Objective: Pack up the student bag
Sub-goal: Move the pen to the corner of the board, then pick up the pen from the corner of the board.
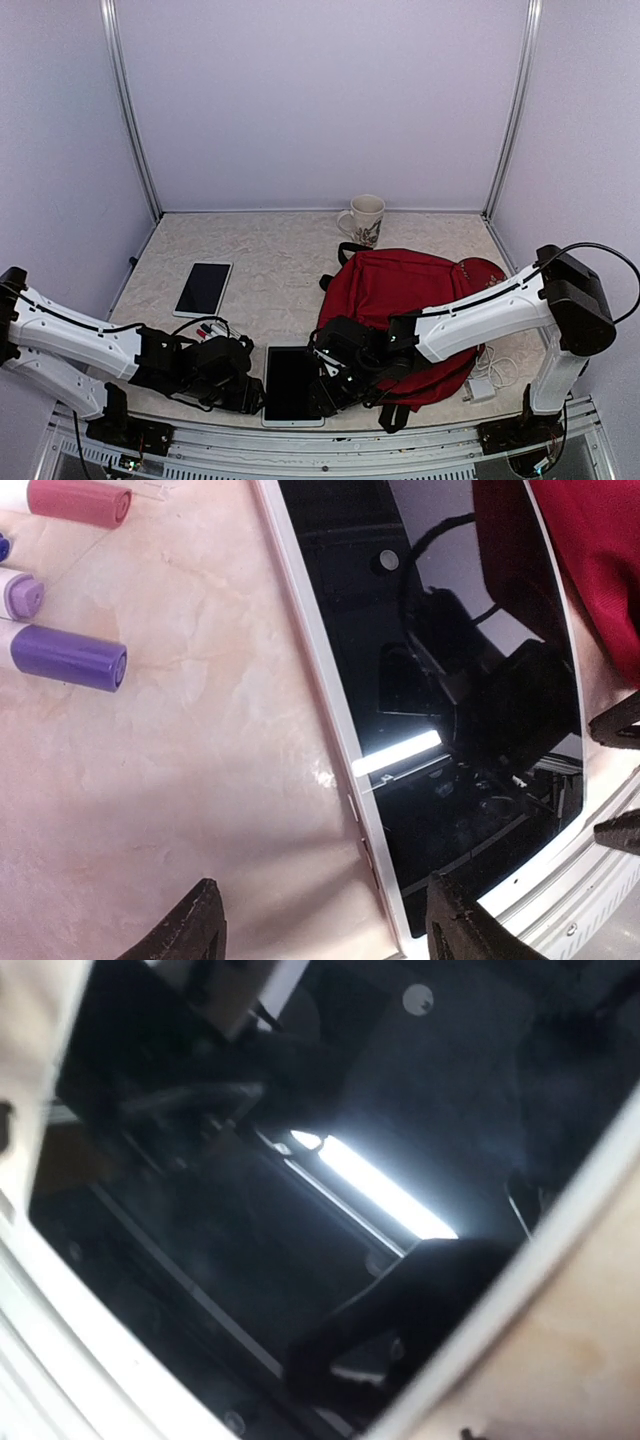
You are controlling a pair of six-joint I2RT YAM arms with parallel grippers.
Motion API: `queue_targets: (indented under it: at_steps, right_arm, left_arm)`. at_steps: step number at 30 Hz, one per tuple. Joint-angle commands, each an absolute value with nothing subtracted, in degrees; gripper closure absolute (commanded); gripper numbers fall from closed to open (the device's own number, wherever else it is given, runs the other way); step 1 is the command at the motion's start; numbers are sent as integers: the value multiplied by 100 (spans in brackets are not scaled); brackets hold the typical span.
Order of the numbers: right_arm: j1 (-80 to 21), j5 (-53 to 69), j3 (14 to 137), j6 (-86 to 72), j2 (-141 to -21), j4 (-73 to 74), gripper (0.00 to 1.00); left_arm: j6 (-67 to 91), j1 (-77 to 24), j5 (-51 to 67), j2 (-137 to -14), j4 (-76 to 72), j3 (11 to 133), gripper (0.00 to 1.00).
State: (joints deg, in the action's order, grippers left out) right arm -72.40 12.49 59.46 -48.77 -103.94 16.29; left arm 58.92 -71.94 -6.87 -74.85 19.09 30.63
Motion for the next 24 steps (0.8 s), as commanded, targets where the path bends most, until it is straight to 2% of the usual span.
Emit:
queue_targets:
  at_steps: [1, 8, 11, 12, 17, 24]
  right_arm:
    - [-7271, 1124, 6033, -4990, -10694, 1685, 41]
    - [-7054, 1661, 5860, -5020, -10768, 635, 38]
    - [-6934, 1794, 5816, -4942, -10656, 326, 37]
    - [-6870, 1867, 5791, -4938, -10620, 215, 37]
    - [-6710, 2303, 5692, -5149, -10630, -542, 37]
    - [-6695, 2097, 6348, -4917, -10778, -302, 37]
  left_arm:
    - [5930, -7132, -160, -7845, 1815, 2798, 36]
    - [5983, -7062, 242, -8242, 1087, 2383, 48]
    - [6159, -6965, 648, -8236, 291, 1928, 61]
    - [6279, -6883, 815, -8240, -152, 1752, 62]
    - [6431, -6749, 956, -8377, -556, 1479, 60]
    - [6270, -6737, 888, -8426, -413, 1748, 54]
